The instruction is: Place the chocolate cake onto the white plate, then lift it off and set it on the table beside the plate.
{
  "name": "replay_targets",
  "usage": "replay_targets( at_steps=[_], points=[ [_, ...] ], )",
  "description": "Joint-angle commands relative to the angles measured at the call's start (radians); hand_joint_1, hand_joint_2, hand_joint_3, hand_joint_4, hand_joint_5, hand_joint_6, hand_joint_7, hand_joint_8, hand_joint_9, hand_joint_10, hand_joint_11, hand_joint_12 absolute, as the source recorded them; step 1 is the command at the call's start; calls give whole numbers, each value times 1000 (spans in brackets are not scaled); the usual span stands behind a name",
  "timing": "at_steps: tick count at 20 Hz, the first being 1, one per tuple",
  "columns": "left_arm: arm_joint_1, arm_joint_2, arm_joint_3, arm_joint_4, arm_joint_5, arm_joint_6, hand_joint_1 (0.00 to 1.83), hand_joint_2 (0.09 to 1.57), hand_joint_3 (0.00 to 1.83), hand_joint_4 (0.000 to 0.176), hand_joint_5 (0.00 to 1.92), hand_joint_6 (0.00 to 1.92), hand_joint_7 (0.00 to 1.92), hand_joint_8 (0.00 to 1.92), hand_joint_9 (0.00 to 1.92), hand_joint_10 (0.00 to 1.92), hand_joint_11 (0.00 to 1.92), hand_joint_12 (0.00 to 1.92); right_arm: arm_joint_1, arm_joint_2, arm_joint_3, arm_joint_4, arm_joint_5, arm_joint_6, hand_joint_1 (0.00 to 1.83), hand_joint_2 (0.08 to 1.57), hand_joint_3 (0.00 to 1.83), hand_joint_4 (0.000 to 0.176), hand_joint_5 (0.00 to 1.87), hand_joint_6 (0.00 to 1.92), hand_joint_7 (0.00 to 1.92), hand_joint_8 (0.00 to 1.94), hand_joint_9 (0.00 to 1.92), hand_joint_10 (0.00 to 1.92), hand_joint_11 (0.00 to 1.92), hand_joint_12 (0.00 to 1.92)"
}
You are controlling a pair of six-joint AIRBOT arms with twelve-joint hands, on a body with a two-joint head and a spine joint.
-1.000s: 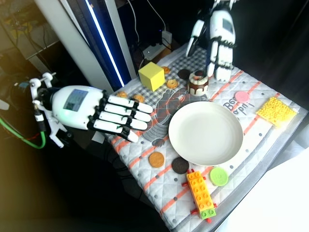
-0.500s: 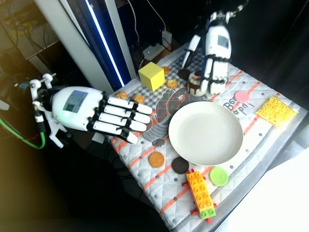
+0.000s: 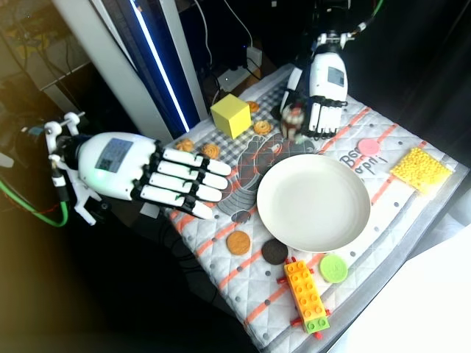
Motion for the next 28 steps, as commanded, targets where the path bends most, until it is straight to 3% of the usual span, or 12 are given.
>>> replay_targets(
  at_steps=[1, 3, 4, 5, 8, 10, 15, 19, 22, 24, 27, 28],
  points=[
    [-2, 21, -10, -17, -108, -1, 1192, 1234, 0, 4, 210, 1587, 270, 1656, 254, 1760, 256, 1883, 8, 3, 0, 15, 124, -1, 772, 1239, 3, 0, 0, 0, 0, 0, 0, 0, 0, 335],
    [-13, 54, -34, -20, -158, 2, 1019, 1399, 3, 30, 446, 1752, 487, 1726, 258, 1636, 234, 1816, 8, 3, 0, 15, 124, -1, 746, 1244, 1, 0, 0, 0, 0, 0, 0, 0, 0, 391],
    [-25, 72, -47, -20, -184, 7, 1103, 1278, 0, 0, 203, 1514, 239, 1451, 203, 1546, 185, 1804, 8, 3, 0, 16, 124, -1, 759, 1233, 0, 0, 5, 3, 0, 0, 0, 0, 0, 567],
    [-40, 81, -53, -19, -201, 11, 1125, 1249, 0, 0, 152, 1396, 176, 1329, 166, 1517, 146, 1825, 8, 3, 0, 16, 124, -1, 743, 1239, 3, 0, 0, 0, 0, 0, 0, 0, 0, 586],
    [-104, 68, -38, -19, -204, 32, 996, 1361, 0, 0, 509, 1640, 155, 1347, 111, 1573, 100, 1901, 8, 3, 0, 17, 124, -1, 738, 1241, 3, 0, 0, 0, 0, 0, 0, 0, 0, 589],
    [-157, 17, 4, -28, -182, 31, 1111, 1273, 0, 0, 235, 1455, 95, 1315, 4, 1473, 3, 1748, 8, 3, 1, 19, 124, -1, 746, 1239, 1, 0, 0, 0, 0, 0, 0, 0, 0, 593],
    [-243, -164, 147, -67, -112, 31, 1240, 1159, 0, 0, 268, 1131, 213, 1250, 252, 1398, 237, 1651, 4, -5, 3, 25, 124, -1, 728, 1245, 0, 0, 0, 0, 0, 0, 0, 0, 0, 764],
    [-283, -297, 277, -110, -21, 31, 967, 1335, 9, 0, 545, 1598, 150, 1356, 239, 1509, 232, 1821, 4, -12, 7, 25, 124, -1, 770, 1255, 0, 0, 0, 0, 0, 0, 0, 0, 0, 836],
    [-300, -365, 343, -126, 35, 32, 1163, 1190, 0, 0, 380, 1289, 228, 1202, 221, 1377, 120, 1795, 4, -12, 9, 25, 124, -1, 761, 1240, 0, 0, 6, 1, 0, 0, 0, 0, 0, 682],
    [-304, -415, 395, -135, 81, 33, 1167, 1153, 0, 0, 299, 1214, 199, 1181, 183, 1393, 187, 1753, 4, -12, 9, 25, 124, -1, 754, 1259, 1, 0, 0, 0, 0, 0, 0, 0, 0, 245],
    [-303, -439, 429, -156, 112, 36, 1095, 1157, 0, 7, 228, 746, 206, 440, 12, 840, 5, 1469, 4, -12, 9, 25, 124, -1, 746, 1262, 0, 0, 0, 0, 0, 0, 0, 0, 0, 11],
    [-301, -439, 426, -204, 116, 89, 1011, 1136, 0, 47, 130, 416, 86, 159, 2, 305, 0, 1025, 4, -12, 9, 25, 124, -1, 787, 1257, 0, 0, 0, 0, 0, 0, 0, 0, 0, 1]
  ],
)
